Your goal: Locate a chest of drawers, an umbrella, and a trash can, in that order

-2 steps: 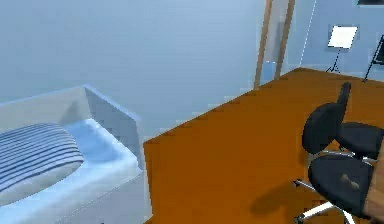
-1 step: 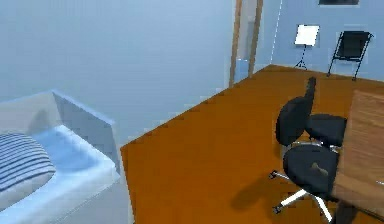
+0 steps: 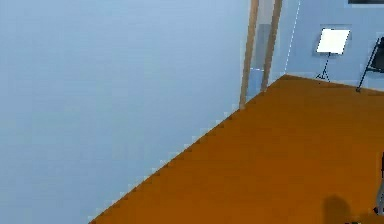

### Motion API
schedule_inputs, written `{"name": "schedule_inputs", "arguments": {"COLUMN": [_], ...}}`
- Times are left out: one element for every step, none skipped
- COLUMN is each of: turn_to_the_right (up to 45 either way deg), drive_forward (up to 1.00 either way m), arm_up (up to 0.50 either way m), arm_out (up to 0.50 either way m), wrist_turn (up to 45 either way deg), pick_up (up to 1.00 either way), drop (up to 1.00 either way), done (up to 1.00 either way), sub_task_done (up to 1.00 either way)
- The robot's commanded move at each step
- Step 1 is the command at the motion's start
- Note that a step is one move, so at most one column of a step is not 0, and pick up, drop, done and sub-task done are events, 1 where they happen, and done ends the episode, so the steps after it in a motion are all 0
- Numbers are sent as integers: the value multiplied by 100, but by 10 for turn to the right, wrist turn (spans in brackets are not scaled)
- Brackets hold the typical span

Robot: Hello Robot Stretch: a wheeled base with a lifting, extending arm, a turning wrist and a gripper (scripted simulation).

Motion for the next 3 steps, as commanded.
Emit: {"name": "schedule_inputs", "arguments": {"turn_to_the_right": [30,0,360], "drive_forward": [0,50,0], "arm_up": [0,0,0], "arm_out": [0,0,0], "wrist_turn": [0,0,0], "pick_up": [0,0,0], "drop": [0,0,0], "done": [0,0,0], "sub_task_done": [0,0,0]}}
